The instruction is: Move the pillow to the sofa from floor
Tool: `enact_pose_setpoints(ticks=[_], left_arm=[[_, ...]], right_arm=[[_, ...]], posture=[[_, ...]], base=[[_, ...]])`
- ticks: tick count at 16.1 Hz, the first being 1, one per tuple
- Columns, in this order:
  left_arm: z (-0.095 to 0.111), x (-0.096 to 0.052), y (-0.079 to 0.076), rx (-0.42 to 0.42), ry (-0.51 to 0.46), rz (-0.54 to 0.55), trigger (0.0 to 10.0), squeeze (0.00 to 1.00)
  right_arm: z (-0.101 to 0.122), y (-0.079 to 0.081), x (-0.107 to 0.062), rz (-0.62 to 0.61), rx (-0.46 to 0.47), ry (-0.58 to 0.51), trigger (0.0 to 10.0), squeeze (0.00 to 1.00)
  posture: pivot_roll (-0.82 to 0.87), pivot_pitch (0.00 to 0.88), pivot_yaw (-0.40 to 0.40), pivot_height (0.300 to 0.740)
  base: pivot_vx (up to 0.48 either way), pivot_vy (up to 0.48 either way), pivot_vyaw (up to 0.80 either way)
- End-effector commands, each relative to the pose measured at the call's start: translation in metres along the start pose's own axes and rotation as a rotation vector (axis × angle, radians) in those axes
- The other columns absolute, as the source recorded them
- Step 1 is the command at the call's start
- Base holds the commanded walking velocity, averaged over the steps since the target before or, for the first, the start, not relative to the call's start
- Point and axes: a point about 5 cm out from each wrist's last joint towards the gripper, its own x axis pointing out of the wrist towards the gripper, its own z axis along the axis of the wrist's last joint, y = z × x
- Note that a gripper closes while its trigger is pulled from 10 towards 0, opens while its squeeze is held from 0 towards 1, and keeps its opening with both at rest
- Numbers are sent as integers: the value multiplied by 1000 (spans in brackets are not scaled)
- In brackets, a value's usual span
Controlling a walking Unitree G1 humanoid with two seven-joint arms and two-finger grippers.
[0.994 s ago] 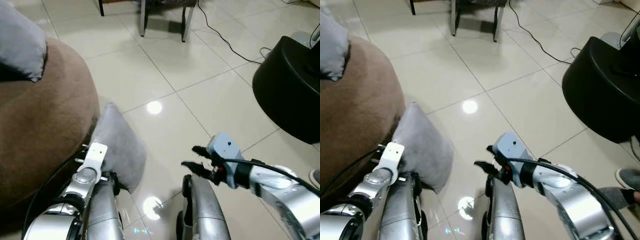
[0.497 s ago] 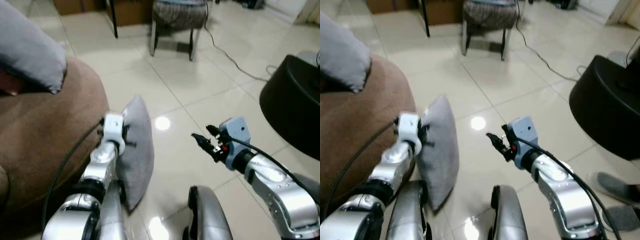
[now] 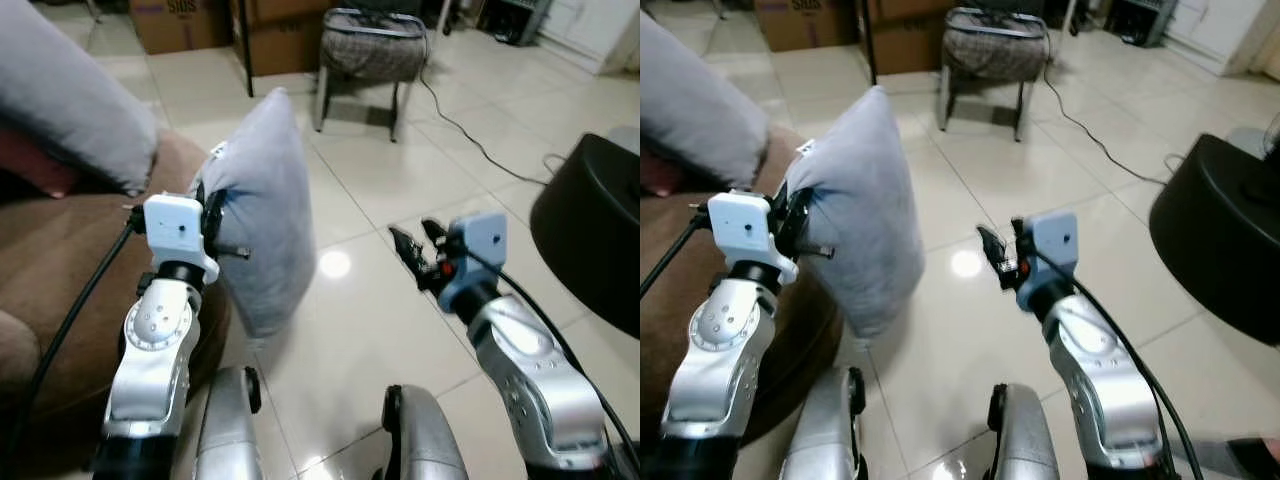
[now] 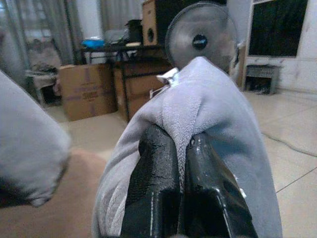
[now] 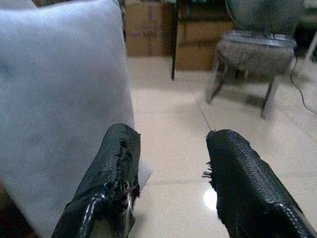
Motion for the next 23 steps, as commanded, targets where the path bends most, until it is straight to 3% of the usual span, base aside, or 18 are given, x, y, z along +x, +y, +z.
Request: enact_pose_setpoints(ticks=[1, 4, 8, 13, 16, 19, 23], left_arm=[[18, 0, -1, 22, -45, 22, 10000, 0], [22, -5, 0, 82, -25, 52, 10000, 0], [21, -9, 8, 89, 19, 147, 10000, 0], [26, -3, 6, 116, 9, 175, 10000, 0], [26, -6, 7, 125, 15, 183, 10000, 0], [24, -6, 5, 146, 26, 169, 10000, 0], [24, -7, 6, 107, 32, 156, 10000, 0]], right_arm=[[2, -5, 2, -22, 1, -13, 10000, 0], [2, -3, 8, -26, -14, -22, 10000, 0], [-4, 0, 9, -29, 16, 2, 10000, 0], [-2, -1, 18, 14, -46, 14, 10000, 0], [-3, 4, 24, 31, -47, 17, 10000, 0], [-5, -4, 25, -25, -30, 29, 10000, 0], [-4, -2, 24, -17, -62, 20, 10000, 0]], posture=[[74, 0, -31, 629], [97, 0, -41, 654], [80, 0, -36, 694], [105, 0, -70, 740], [119, 0, -88, 740], [115, 0, -82, 740], [110, 0, -76, 740]], base=[[0, 0, 0], [0, 0, 0], [0, 0, 0], [0, 0, 0], [0, 0, 0], [0, 0, 0], [0, 0, 0]])
